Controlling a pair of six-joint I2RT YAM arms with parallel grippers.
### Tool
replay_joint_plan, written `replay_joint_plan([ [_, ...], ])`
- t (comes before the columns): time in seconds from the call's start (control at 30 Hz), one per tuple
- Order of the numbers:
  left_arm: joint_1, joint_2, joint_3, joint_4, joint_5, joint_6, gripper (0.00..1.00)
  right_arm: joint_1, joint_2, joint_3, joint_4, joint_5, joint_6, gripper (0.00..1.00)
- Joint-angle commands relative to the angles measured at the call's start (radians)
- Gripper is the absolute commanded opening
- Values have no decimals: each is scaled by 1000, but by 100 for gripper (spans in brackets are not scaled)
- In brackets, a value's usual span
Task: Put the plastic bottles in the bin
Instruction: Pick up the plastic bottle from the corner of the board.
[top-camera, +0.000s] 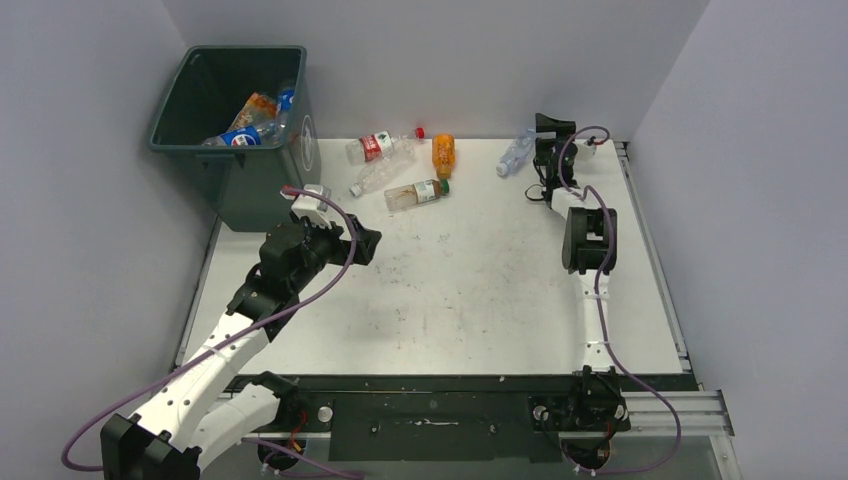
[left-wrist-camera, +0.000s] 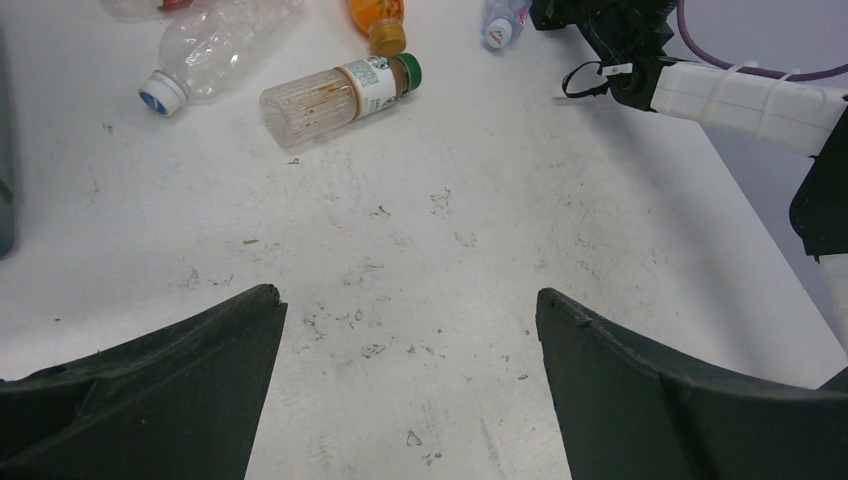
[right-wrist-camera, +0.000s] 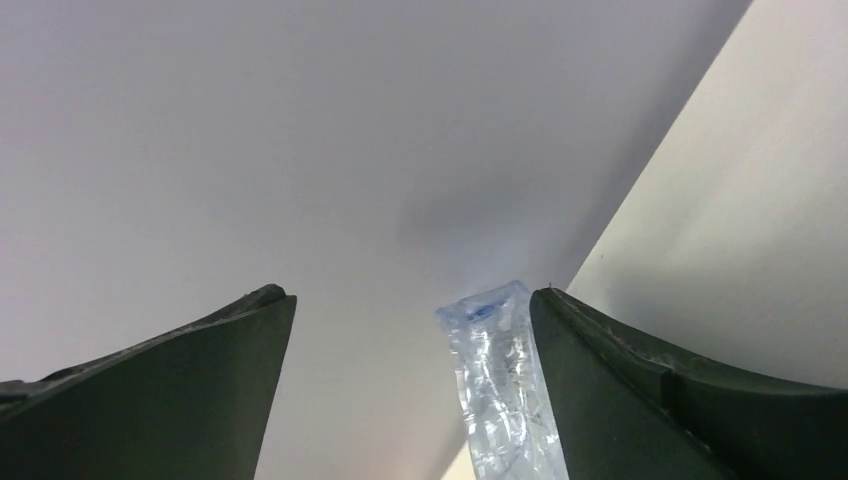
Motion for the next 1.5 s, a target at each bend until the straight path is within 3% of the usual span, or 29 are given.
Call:
replay_joint_plan([
  [0.0,-1,-17,39,19,4,6,96,18,-29,-154,-133,-106,-116,98],
  [0.23,-6,-38,37,27,26,-9,96,38,-147,-291,-221,-159,-267,98],
  [0.33,-10,-49,35,30,28,-11,96,61,-165,-286,-302,-170,-323,92],
  [0.5,-24,-60,35,28,26,-10,96,97,-202,-274,-485,-99,-439,100],
  [0.57,-31,-66,35,28,24,-10,96,111,-222,-267,-546,-62,-493,94],
  [0.73,-42,-81,37,28,30,-13,96,144,-261,-259,-673,7,-637,92],
  [1.03,-61,-99,32,35,32,-16,96,158,-293,-304,-761,37,-779,97],
  [1.13,-67,-101,32,33,28,-15,96,151,-303,-343,-759,27,-795,83],
  [1.3,-69,-112,30,34,17,-10,96,143,-342,-422,-732,20,-797,47],
  [1.47,-72,-126,25,37,-2,-2,96,141,-423,-514,-683,-31,-792,23],
])
